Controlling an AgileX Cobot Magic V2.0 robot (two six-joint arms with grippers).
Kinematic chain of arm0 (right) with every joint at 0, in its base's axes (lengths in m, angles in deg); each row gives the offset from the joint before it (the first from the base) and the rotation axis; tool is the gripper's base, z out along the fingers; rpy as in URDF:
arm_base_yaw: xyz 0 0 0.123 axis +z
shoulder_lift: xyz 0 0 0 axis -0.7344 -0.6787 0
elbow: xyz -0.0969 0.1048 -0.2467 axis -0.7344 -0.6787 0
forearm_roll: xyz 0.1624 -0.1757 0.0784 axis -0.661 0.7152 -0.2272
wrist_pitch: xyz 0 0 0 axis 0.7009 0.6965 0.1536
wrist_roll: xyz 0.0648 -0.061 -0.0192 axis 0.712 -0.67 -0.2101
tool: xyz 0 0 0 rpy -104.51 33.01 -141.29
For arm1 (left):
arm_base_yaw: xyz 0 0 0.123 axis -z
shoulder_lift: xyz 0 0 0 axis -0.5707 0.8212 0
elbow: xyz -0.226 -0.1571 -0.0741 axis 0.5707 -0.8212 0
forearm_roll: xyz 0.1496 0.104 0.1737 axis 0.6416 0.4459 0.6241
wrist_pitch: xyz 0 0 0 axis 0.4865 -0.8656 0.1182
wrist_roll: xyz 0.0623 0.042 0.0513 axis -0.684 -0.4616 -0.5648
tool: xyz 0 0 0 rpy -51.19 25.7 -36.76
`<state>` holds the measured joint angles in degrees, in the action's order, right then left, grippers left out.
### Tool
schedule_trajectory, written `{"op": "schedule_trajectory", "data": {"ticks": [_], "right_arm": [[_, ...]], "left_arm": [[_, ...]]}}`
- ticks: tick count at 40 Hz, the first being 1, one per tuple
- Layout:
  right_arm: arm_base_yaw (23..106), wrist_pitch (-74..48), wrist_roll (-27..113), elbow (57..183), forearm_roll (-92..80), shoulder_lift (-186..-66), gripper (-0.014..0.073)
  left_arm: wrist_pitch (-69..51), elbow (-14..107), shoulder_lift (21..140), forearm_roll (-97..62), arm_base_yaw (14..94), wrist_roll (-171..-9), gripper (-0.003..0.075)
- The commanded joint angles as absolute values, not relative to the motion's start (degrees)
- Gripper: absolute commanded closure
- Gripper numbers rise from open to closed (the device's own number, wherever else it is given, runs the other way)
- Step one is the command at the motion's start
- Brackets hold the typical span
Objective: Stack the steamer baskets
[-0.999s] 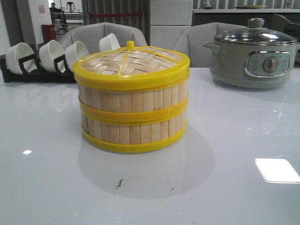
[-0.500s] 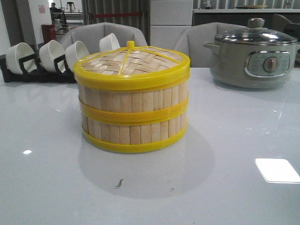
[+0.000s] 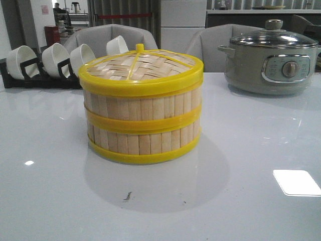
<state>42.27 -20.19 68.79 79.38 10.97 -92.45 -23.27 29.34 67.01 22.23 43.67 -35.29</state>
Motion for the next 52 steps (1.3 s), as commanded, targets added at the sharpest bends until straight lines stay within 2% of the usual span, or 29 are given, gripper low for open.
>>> {"op": "schedule_trajectory", "data": {"ticks": [1,9,17,27,38,52], "right_arm": [[41.9,-25.1,68.1,81.0,11.3,-92.6,0.0567],[41.9,-25.1,68.1,81.0,11.3,-92.6,0.0567],[41.9,-25.1,68.1,81.0,11.3,-92.6,0.0567],[41.9,-25.1,68.1,81.0,11.3,-92.6,0.0567],[41.9,-25.1,68.1,81.0,11.3,-92.6,0.0567],[41.9,-25.1,68.1,81.0,11.3,-92.6,0.0567]], "left_arm": [[-18.4,30.9,66.6,22.2,43.8,-34.9,0.0636],[-18.1,30.9,66.6,24.5,43.8,-34.9,0.0636],[-12.3,30.9,66.0,23.2,44.0,-34.9,0.0636],[-9.9,28.3,58.4,22.7,44.0,-34.9,0.0636],[0.1,12.5,43.4,20.7,44.0,-34.9,0.0635],[0.3,-4.3,26.7,17.1,42.8,-34.9,0.0636]]}}
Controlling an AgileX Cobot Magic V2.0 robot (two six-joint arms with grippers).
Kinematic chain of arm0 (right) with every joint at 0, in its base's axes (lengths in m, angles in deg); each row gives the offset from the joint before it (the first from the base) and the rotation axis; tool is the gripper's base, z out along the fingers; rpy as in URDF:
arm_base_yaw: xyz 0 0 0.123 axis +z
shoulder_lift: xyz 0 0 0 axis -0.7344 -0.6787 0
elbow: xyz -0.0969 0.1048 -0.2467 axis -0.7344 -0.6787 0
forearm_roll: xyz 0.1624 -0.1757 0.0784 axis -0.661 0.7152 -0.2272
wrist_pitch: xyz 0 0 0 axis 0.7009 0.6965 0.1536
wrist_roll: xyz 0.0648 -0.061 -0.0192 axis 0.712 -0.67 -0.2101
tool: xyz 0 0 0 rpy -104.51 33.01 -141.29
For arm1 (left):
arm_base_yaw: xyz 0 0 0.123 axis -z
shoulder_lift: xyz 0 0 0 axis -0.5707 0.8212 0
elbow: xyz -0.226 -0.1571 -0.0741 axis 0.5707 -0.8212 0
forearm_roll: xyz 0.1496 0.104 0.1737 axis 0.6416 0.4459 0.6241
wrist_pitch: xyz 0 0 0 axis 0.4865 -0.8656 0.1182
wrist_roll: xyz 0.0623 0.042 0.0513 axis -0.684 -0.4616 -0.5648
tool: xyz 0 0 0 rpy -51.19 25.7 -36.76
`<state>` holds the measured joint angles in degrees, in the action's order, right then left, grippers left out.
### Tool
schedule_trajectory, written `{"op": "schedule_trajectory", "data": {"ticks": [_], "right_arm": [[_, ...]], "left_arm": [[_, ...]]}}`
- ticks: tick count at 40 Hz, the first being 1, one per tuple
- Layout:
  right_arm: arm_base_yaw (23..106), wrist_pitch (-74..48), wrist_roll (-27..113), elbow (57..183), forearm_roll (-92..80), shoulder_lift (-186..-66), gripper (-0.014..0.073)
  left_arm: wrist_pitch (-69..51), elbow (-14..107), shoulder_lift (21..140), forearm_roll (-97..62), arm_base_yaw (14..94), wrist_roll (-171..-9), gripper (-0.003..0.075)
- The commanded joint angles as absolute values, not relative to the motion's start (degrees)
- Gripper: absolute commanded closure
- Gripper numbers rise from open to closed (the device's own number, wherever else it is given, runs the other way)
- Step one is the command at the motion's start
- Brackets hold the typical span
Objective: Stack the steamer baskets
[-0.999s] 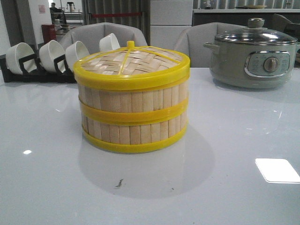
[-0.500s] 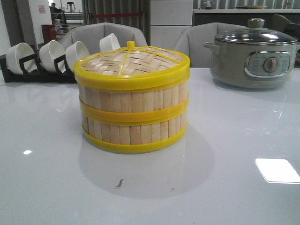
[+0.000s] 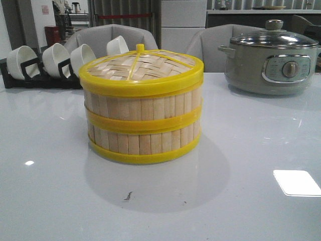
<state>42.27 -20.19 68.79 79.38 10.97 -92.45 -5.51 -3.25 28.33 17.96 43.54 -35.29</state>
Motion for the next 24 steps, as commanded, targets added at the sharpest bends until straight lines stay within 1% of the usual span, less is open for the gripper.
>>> {"op": "schedule_trajectory", "data": {"ticks": [1,8,16,24], "right_arm": [[41.9,-25.1,68.1,81.0,11.3,-92.6,0.0567],[41.9,-25.1,68.1,81.0,11.3,-92.6,0.0567],[41.9,-25.1,68.1,81.0,11.3,-92.6,0.0567],[41.9,-25.1,68.1,81.0,11.3,-92.6,0.0567]], "left_arm": [[0.5,-5.0,26.4,16.6,42.4,-34.9,0.0636],[4.9,-9.3,25.2,15.8,38.9,-34.9,0.0636],[5.5,-11.2,21.8,16.3,36.3,-34.9,0.0636],[6.0,-11.2,21.7,17.1,35.1,-34.9,0.0636]]}}
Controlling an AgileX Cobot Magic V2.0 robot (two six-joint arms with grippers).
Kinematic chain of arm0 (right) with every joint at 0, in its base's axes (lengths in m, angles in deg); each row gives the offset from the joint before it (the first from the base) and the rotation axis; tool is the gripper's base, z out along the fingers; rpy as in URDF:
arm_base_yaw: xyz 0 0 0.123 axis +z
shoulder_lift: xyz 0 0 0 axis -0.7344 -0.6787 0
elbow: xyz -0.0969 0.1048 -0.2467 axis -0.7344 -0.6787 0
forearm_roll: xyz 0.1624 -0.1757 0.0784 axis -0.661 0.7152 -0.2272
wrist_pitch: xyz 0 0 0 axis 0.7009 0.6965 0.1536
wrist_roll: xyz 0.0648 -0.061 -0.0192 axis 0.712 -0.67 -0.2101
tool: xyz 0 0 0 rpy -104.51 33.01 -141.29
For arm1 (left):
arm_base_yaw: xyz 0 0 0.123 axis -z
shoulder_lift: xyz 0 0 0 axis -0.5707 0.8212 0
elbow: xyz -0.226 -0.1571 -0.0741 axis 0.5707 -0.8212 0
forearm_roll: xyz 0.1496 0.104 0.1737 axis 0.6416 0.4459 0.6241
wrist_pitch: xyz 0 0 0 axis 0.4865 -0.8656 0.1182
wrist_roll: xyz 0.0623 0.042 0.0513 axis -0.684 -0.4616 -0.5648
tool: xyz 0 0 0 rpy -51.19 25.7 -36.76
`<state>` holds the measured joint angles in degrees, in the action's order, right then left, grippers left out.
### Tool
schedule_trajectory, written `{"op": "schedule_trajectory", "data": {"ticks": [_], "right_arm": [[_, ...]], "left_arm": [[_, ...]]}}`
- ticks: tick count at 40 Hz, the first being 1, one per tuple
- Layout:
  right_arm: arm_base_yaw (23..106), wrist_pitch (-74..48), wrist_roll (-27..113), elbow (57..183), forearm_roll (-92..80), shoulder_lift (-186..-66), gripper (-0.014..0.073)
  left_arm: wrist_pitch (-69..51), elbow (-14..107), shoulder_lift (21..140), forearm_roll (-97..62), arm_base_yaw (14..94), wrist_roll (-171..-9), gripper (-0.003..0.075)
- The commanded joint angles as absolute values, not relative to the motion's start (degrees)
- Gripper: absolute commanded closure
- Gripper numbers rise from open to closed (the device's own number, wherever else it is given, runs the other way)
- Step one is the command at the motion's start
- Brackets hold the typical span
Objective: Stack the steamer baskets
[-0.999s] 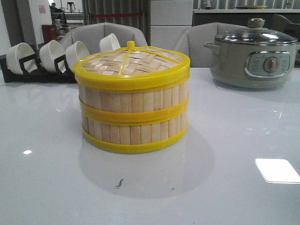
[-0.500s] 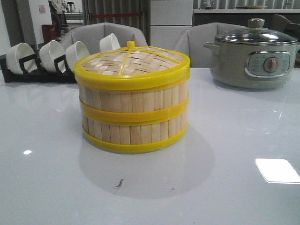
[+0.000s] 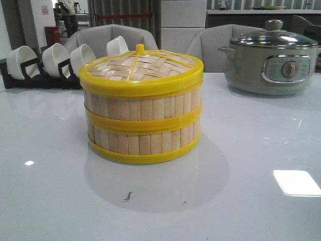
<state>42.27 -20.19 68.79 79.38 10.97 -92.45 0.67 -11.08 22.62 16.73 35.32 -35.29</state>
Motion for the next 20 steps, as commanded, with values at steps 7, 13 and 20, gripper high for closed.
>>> {"op": "schedule_trajectory", "data": {"ticks": [7,13,20], "right_arm": [[41.9,-25.1,68.1,81.0,11.3,-92.6,0.0567],[41.9,-25.1,68.1,81.0,11.3,-92.6,0.0567],[41.9,-25.1,68.1,81.0,11.3,-92.6,0.0567]], "left_arm": [[6.0,-11.2,21.8,17.1,35.1,-34.9,0.0636],[6.0,-11.2,21.8,17.1,35.1,-34.9,0.0636],[6.7,-11.2,21.8,16.4,35.1,-35.1,0.0635]]}}
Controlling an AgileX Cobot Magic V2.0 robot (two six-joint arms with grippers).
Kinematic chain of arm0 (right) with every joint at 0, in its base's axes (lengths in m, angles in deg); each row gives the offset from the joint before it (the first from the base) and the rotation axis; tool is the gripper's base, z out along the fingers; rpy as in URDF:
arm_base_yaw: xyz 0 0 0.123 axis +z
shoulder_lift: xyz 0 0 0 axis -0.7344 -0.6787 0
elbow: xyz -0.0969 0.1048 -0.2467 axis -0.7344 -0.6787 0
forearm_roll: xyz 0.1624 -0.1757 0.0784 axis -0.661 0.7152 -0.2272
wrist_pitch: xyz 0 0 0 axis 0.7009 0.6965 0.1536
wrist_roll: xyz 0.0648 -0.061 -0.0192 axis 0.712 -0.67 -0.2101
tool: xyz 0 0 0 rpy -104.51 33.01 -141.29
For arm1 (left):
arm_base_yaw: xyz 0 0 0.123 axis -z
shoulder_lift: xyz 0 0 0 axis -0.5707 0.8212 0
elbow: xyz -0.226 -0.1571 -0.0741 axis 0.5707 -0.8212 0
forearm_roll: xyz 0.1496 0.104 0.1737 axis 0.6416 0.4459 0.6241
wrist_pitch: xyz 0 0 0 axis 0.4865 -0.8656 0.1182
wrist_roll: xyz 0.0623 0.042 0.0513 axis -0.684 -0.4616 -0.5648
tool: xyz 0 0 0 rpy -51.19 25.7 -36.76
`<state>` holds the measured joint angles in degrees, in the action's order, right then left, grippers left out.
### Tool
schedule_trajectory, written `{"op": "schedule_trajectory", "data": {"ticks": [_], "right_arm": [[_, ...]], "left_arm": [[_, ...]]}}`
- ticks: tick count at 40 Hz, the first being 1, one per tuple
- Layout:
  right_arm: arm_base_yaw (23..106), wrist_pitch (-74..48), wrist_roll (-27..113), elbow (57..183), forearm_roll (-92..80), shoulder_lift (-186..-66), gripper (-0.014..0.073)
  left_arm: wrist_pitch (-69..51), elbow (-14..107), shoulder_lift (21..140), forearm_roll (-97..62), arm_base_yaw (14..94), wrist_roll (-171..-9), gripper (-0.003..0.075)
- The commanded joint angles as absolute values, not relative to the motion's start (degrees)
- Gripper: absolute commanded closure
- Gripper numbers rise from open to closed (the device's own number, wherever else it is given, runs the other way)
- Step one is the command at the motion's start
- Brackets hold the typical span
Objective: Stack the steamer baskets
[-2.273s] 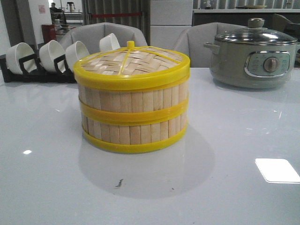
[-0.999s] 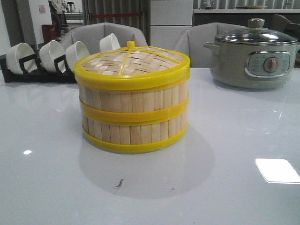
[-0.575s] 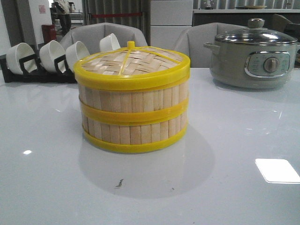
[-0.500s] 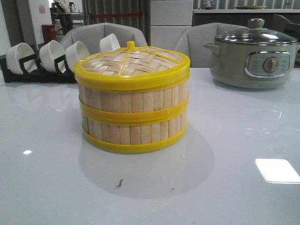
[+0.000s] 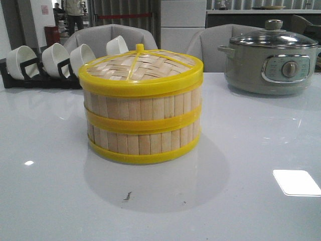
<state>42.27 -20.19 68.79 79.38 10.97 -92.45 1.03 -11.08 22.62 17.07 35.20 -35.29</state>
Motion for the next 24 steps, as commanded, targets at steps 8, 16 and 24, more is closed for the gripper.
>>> {"op": "schedule_trajectory", "data": {"ticks": [8,16,24], "right_arm": [[41.9,-25.1,68.1,81.0,11.3,-92.6,0.0567],[41.9,-25.1,68.1,81.0,11.3,-92.6,0.0567],[41.9,-25.1,68.1,81.0,11.3,-92.6,0.0567]], "left_arm": [[8.7,-11.2,21.8,12.0,35.1,-44.5,0.0636],[9.7,-11.2,21.8,11.2,35.1,-47.6,0.0636],[10.1,-11.2,21.8,11.2,35.1,-47.6,0.0636]]}}
